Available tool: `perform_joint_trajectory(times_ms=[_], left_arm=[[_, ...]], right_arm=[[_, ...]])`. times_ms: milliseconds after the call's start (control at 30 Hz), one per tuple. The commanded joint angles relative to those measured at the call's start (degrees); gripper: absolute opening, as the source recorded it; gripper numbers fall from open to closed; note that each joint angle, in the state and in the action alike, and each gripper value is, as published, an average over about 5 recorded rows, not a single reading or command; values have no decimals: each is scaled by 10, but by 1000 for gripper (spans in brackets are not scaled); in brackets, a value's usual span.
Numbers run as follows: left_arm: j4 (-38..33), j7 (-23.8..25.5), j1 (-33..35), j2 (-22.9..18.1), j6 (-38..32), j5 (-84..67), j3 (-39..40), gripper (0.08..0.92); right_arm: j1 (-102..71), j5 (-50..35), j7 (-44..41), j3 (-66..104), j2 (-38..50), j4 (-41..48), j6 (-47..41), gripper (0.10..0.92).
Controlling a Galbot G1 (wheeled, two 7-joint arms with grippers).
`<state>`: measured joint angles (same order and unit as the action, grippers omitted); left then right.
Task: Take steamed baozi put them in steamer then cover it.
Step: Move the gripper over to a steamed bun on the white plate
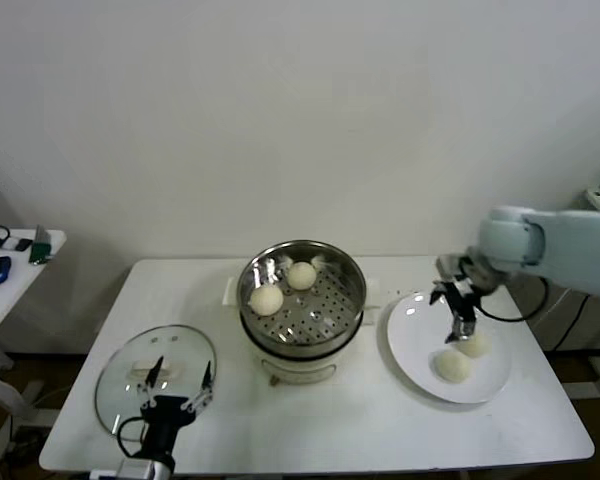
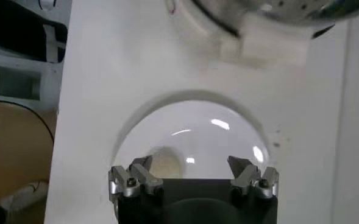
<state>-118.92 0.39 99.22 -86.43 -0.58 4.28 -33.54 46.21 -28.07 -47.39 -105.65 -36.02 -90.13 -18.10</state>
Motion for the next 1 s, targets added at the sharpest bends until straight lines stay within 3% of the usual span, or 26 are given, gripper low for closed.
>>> perform_joint_trajectory(times_ms=[33, 300, 800, 1000], left_arm=[[0, 0, 3, -1, 0, 2, 0, 823], [0, -1, 9, -2, -1, 5, -3, 823], [3, -1, 7, -3, 1, 8, -2, 823], [4, -1, 7, -4, 1, 8, -1, 823]], right_arm=[[-214, 107, 16, 142, 73, 59, 5, 823], [-258, 111, 16, 181, 34, 117, 5, 823], [-290, 108, 17, 206, 7, 145, 1, 821], [-286, 109, 13, 207, 7, 140, 3, 746]])
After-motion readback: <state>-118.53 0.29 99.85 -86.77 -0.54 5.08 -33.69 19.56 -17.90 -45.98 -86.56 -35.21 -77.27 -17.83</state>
